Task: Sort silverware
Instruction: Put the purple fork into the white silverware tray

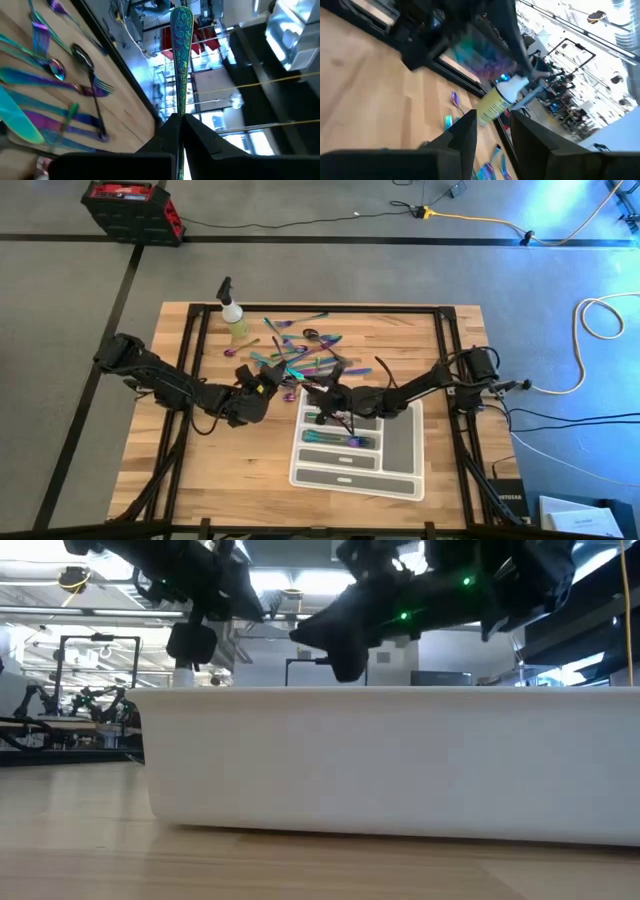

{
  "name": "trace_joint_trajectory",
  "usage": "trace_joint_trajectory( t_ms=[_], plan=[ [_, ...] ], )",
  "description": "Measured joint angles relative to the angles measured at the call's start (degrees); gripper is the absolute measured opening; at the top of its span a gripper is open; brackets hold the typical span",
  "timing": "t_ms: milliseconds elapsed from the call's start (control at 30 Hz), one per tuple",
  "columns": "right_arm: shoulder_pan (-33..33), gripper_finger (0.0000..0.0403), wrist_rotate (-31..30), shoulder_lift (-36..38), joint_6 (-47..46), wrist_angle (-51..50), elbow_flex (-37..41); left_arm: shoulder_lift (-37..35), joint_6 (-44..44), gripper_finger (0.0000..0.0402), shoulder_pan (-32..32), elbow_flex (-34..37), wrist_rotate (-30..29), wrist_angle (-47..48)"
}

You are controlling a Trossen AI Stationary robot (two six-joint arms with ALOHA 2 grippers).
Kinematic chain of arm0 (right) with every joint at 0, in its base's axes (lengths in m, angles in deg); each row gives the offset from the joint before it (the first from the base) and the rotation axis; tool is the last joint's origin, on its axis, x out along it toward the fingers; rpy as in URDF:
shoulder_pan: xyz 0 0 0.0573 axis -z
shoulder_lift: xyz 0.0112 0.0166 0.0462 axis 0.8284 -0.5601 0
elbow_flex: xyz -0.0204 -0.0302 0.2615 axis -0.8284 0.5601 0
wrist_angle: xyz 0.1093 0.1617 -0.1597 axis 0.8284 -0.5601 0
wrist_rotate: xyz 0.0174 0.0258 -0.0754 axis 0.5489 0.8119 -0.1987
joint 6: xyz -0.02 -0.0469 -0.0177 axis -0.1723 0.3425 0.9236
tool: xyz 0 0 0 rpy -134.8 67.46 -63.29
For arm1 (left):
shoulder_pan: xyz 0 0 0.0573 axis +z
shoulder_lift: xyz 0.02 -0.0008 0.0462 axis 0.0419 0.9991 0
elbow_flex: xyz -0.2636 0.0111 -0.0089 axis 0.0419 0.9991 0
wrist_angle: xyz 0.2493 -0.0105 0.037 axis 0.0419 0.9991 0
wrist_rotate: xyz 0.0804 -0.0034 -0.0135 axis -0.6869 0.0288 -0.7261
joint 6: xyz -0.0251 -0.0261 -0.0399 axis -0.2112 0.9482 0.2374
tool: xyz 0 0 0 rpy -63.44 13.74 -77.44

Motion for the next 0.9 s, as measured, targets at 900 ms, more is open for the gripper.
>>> trace_joint_trajectory(
  t_ms=[900],
  plan=[
    [1.0,0.0085,-7.5,-0.2,40.7,0.5,-4.2,0.0,-12.6,0.0001,2.3,0.0,11.4,-12.9]
  ],
)
